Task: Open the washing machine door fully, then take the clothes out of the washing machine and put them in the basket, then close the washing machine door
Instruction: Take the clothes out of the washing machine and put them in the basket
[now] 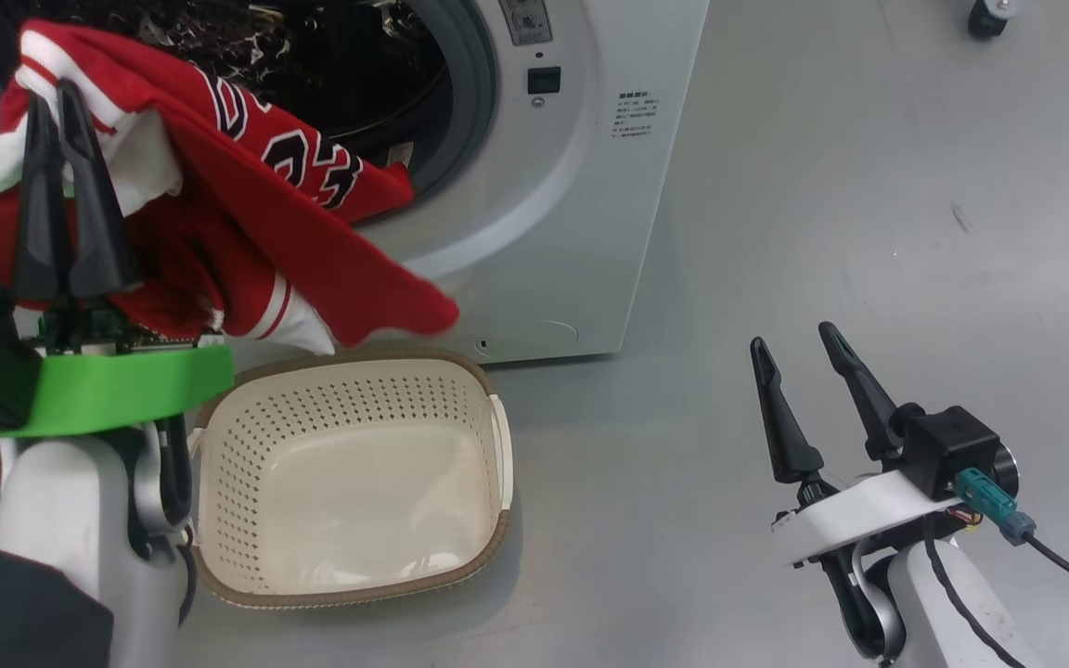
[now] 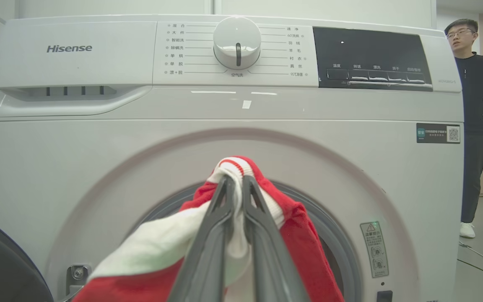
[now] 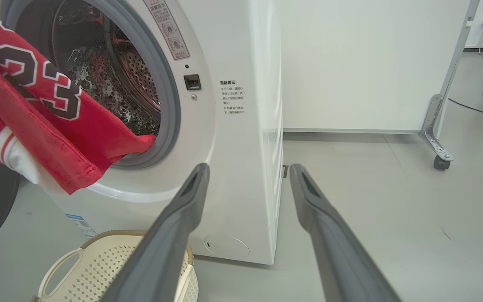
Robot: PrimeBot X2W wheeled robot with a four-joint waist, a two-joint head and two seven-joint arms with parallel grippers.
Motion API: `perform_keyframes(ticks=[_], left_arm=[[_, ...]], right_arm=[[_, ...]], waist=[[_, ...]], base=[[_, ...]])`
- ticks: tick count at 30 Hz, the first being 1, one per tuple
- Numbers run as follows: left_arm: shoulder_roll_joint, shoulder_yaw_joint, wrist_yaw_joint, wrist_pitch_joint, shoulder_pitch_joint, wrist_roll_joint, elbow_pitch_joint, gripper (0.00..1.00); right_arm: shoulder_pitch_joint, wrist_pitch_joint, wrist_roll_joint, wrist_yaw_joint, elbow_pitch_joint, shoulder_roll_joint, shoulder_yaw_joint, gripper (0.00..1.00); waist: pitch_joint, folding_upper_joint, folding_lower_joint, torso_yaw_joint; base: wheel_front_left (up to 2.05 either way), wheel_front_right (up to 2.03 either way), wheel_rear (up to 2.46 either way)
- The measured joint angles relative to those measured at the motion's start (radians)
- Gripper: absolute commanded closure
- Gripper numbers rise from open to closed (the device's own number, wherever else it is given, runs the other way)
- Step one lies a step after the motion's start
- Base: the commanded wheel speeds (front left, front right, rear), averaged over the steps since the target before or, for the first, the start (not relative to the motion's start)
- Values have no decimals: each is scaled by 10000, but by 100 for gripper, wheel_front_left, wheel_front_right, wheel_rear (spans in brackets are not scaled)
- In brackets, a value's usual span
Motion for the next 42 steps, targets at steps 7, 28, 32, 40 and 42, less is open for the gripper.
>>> perform_keyframes(ticks=[7, 28, 32, 40, 42], left_arm=[[-205, -316, 0, 0, 1292, -67, -59, 100], [-276, -642, 94, 0, 3522, -729, 569, 100], [-284, -646, 119, 2, 3521, -815, 692, 100], [-291, -673, 119, 2, 3349, -815, 895, 100], [-291, -698, 121, 2, 3287, -821, 1055, 100]], right_arm=[[422, 0, -12, 2, 77, 2, -96, 0], [719, 0, -190, 104, -86, 12, 117, 0], [710, 0, -190, 104, -188, 13, 123, 0], [578, 0, -188, 105, -468, 12, 163, 0], [466, 0, -186, 104, -543, 12, 167, 0]], waist=[[-454, 0, 0, 238], [-649, 0, 0, 367], [-423, 0, 0, 261], [298, 0, 0, -20], [502, 0, 0, -76]], base=[[0, 0, 0], [0, 0, 0], [0, 0, 0], [0, 0, 0], [0, 0, 0]])
